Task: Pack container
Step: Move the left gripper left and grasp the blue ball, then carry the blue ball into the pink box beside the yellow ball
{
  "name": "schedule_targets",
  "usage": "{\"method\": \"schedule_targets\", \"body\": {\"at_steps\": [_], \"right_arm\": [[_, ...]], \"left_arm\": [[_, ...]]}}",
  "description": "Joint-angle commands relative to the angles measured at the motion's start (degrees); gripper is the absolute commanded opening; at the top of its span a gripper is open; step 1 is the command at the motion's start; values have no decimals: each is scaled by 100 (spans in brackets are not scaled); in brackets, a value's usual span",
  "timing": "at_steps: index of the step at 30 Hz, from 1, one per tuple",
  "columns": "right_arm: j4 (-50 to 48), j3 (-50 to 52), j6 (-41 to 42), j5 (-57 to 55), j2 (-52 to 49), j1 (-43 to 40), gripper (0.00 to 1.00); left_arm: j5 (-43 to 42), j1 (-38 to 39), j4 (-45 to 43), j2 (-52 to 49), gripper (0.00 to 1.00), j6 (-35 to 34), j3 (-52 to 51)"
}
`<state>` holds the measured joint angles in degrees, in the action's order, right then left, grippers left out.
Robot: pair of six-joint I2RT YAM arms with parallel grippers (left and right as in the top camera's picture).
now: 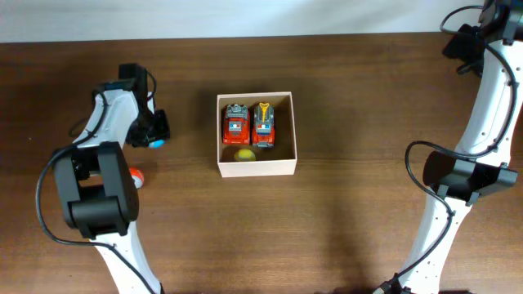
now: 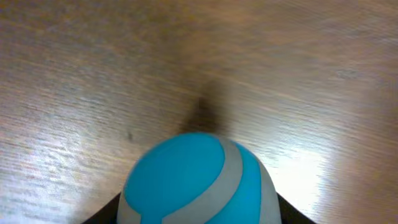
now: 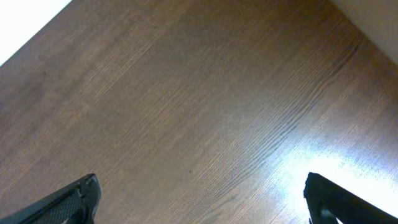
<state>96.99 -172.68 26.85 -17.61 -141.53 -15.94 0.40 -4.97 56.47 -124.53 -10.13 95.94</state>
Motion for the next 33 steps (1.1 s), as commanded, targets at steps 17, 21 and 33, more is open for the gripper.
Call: {"method": "schedule_targets", "body": {"at_steps": [17, 21, 33], "right_arm": [[33, -85, 46, -105, 166, -20, 99], [31, -85, 46, -105, 166, -20, 99], [33, -85, 46, -105, 166, -22, 99]], "left_arm": [[-2743, 726, 2361, -81, 45, 2041, 2656], [-2728, 1163, 2900, -81, 45, 2562, 3062], [-1873, 2308, 3333, -107, 45, 2693, 3161]]}}
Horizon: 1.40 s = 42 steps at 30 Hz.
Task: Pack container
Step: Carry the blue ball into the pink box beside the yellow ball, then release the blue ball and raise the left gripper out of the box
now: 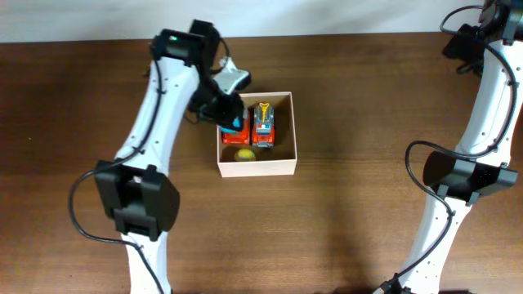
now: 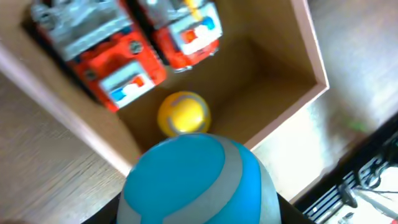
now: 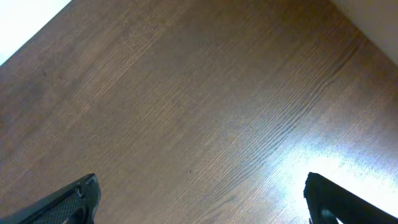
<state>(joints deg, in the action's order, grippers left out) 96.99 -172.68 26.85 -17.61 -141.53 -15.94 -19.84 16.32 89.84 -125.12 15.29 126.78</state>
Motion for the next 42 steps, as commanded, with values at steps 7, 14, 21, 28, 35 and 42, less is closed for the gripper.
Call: {"method": "schedule_targets", "body": {"at_steps": [7, 14, 21, 28, 35, 42], "right_arm": [[31, -85, 46, -105, 166, -22, 99], [33, -85, 46, -105, 166, -22, 99], [31, -85, 46, -105, 166, -22, 99], [31, -85, 46, -105, 166, -22, 99], [31, -85, 46, -105, 166, -22, 99], [31, -85, 46, -105, 166, -20, 99]], "left_arm": [[273, 684, -201, -68, 45, 149, -334], [664, 868, -522, -68, 45, 63, -918], [667, 857, -518, -68, 67, 66, -931], [664, 857, -544, -68, 82, 66, -931], [675, 848, -649, -66, 82, 63, -920], [916, 557, -269, -50, 80, -203, -332]]}}
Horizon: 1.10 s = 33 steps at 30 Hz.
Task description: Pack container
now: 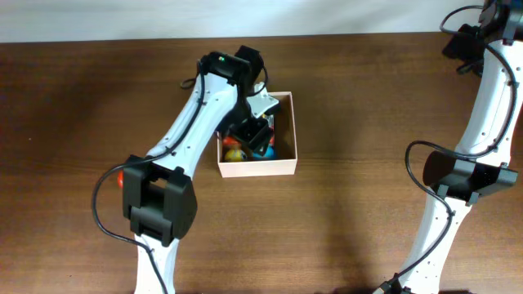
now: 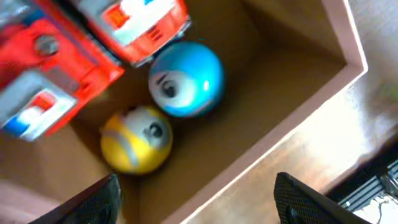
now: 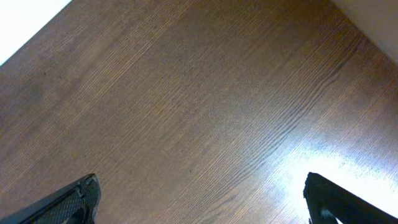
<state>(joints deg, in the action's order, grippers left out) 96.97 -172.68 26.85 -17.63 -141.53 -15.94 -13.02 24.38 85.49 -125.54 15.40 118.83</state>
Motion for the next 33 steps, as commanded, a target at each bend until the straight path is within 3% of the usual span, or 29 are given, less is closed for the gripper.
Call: {"method": "schedule_targets", "body": {"at_steps": [1, 6, 14, 20, 25, 33], "right_arm": [[33, -85, 46, -103, 166, -22, 99], [33, -85, 46, -103, 166, -22, 99], [33, -85, 46, -103, 166, -22, 99], [33, -85, 46, -103, 166, -22, 99], [33, -85, 46, -103, 166, -22, 99], [35, -85, 46, -103, 166, -22, 99]], "left_arm": [[313, -315, 234, 7, 79, -308, 573], [483, -817, 367, 369, 78, -868, 813], [1812, -1790, 1088, 802, 78, -2804, 809], [1993, -1996, 1123, 848, 77, -3042, 389], [2874, -1993, 1060, 872, 77, -3783, -514], [3123, -2190, 48, 874, 86, -4046, -1681]]}}
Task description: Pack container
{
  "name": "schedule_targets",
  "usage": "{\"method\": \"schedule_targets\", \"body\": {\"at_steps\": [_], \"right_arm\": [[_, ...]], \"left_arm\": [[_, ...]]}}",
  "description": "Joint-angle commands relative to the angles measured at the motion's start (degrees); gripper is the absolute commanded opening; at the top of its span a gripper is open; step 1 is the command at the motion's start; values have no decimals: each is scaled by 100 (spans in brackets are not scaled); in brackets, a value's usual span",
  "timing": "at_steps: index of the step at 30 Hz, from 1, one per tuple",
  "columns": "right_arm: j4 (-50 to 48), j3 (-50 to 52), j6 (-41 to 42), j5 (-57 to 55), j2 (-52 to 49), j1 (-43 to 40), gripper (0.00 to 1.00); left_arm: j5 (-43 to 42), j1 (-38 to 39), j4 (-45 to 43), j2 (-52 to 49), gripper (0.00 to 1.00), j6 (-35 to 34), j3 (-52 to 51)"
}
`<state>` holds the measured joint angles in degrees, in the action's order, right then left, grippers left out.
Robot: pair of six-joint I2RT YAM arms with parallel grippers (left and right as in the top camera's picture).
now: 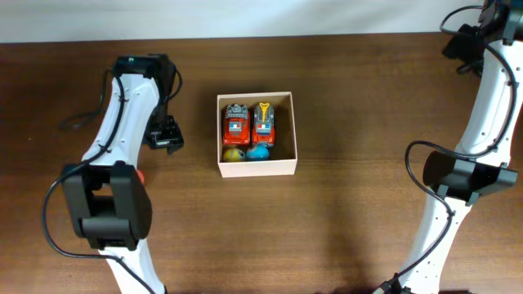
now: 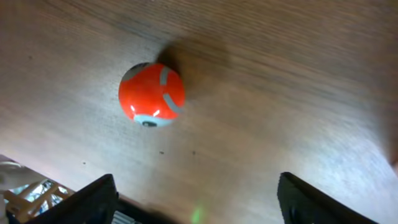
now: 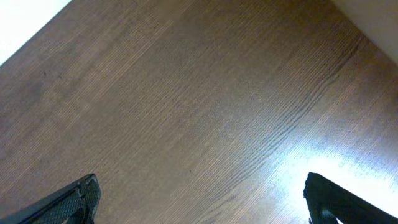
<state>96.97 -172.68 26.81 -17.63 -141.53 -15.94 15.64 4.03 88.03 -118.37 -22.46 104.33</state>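
Observation:
The cream box [image 1: 255, 166] at the table's middle holds two red toy trucks [image 1: 249, 122], a yellow ball [image 1: 234, 153] and a blue ball [image 1: 259, 152]. An orange ball with grey stripes [image 2: 152, 94] lies on the wood to the left; in the overhead view it is a sliver [image 1: 140, 174] beside the left arm. My left gripper [image 1: 165, 136] hangs open above the table left of the box, with nothing between its fingers [image 2: 93, 199]. My right gripper [image 3: 200, 199] stands open and empty high at the far right.
A black cable [image 1: 78, 121] trails at the left arm's base. The right arm [image 1: 482, 106] rises along the right edge of the brown wooden table [image 1: 351, 220]. A white wall strip runs along the back.
My left gripper has moved from inside the box out to the left, over the wood above the orange ball. The blue ball stays in the box beside the yellow one.
My left gripper was shut on the blue ball at the table's left. Then it held the ball over the box. Then it was open in the box with the blue ball lying by the yellow one. Now it hangs open over the orange ball. The right arm never moved.

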Motion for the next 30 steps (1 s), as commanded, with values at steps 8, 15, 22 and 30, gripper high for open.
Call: {"method": "schedule_targets", "body": {"at_steps": [8, 15, 22, 30], "right_arm": [[35, -85, 50, -103, 166, -22, 99], [35, -85, 50, -103, 166, -22, 99], [33, -85, 50, -103, 166, -22, 99], [35, -85, 50, -103, 166, -22, 99]], "left_arm": [[-348, -778, -984, 162, 87, -258, -1021], [-892, -1200, -1921, 162, 91, -131, -1893], [-944, -1246, -2120, 162, 91, -61, -2059], [-918, -1246, -2312, 162, 81, -61, -2238]]}}
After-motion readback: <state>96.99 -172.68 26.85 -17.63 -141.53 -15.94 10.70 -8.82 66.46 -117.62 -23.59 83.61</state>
